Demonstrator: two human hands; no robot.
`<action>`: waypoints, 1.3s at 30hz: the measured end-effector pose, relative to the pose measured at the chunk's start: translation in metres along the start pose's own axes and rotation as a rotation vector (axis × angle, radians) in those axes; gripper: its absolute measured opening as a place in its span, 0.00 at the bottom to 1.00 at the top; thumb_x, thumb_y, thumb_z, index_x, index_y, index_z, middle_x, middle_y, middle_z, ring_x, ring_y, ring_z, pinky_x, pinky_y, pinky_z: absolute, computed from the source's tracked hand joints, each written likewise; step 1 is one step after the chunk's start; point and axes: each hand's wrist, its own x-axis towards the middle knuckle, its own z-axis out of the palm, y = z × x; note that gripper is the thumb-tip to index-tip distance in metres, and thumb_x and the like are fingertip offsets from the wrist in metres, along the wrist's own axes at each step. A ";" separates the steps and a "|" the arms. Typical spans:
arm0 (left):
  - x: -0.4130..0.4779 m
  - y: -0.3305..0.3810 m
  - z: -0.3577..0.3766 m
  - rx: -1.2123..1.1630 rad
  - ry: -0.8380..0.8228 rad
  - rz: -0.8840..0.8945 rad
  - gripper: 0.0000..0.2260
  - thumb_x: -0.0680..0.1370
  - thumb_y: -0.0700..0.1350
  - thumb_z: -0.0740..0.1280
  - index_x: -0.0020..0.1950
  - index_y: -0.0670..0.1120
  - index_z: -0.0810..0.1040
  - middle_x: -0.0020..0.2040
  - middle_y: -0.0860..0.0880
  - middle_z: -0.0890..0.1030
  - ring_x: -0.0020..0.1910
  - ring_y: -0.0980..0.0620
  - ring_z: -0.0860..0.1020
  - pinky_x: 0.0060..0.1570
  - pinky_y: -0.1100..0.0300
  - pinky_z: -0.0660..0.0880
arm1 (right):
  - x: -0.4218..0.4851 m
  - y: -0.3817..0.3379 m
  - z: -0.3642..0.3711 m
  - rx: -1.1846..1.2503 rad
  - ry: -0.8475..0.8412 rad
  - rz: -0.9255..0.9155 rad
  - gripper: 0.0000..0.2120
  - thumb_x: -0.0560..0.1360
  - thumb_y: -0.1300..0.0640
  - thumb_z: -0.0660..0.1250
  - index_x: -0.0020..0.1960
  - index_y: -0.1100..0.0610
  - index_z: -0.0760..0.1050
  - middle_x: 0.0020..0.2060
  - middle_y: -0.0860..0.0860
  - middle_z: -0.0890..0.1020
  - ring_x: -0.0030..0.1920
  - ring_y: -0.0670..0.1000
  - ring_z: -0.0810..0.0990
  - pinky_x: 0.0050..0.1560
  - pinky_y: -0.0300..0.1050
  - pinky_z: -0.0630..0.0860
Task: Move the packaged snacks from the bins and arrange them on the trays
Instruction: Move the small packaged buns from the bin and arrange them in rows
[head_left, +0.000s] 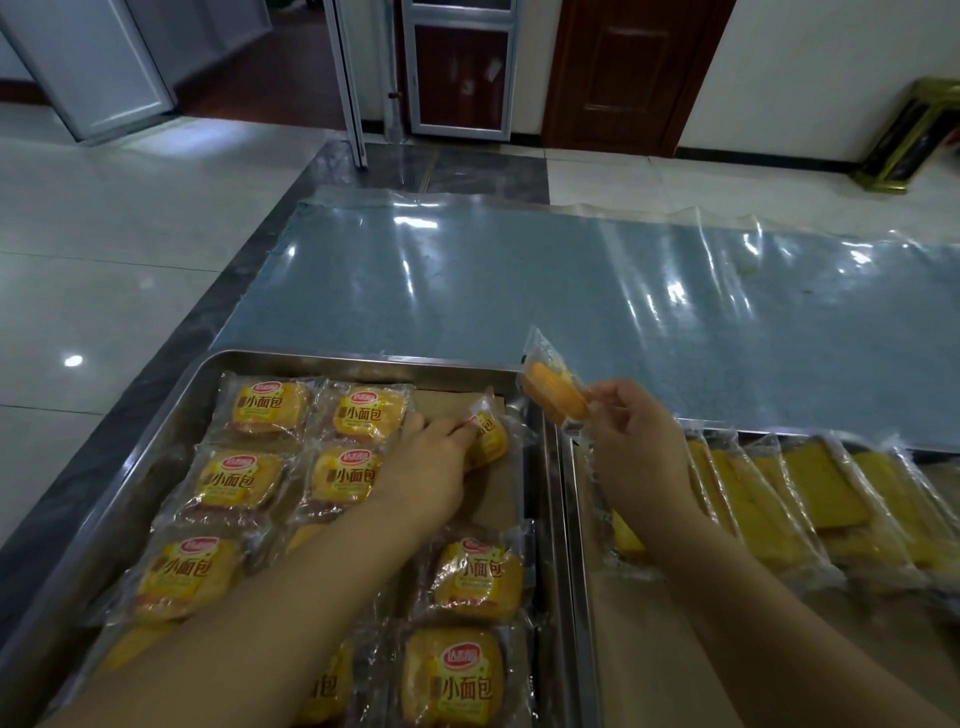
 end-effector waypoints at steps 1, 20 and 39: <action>0.004 -0.004 0.000 -0.001 -0.011 0.006 0.25 0.78 0.42 0.63 0.73 0.53 0.62 0.72 0.52 0.66 0.66 0.47 0.61 0.65 0.53 0.62 | 0.000 0.001 0.000 0.010 0.008 0.000 0.08 0.80 0.57 0.59 0.47 0.46 0.73 0.38 0.46 0.77 0.34 0.44 0.75 0.30 0.33 0.66; -0.014 -0.020 -0.014 -0.442 0.126 -0.126 0.10 0.79 0.47 0.62 0.59 0.53 0.75 0.56 0.56 0.72 0.54 0.57 0.71 0.55 0.60 0.72 | -0.026 0.006 0.001 0.048 -0.333 -0.118 0.16 0.74 0.70 0.64 0.62 0.62 0.73 0.46 0.35 0.73 0.44 0.26 0.73 0.42 0.20 0.68; -0.051 -0.015 -0.015 -0.393 0.018 -0.167 0.18 0.75 0.50 0.68 0.64 0.55 0.73 0.57 0.54 0.70 0.55 0.56 0.69 0.56 0.62 0.68 | -0.039 -0.009 0.027 -0.490 -0.549 -0.369 0.18 0.77 0.58 0.60 0.66 0.50 0.71 0.64 0.47 0.72 0.67 0.49 0.66 0.69 0.48 0.64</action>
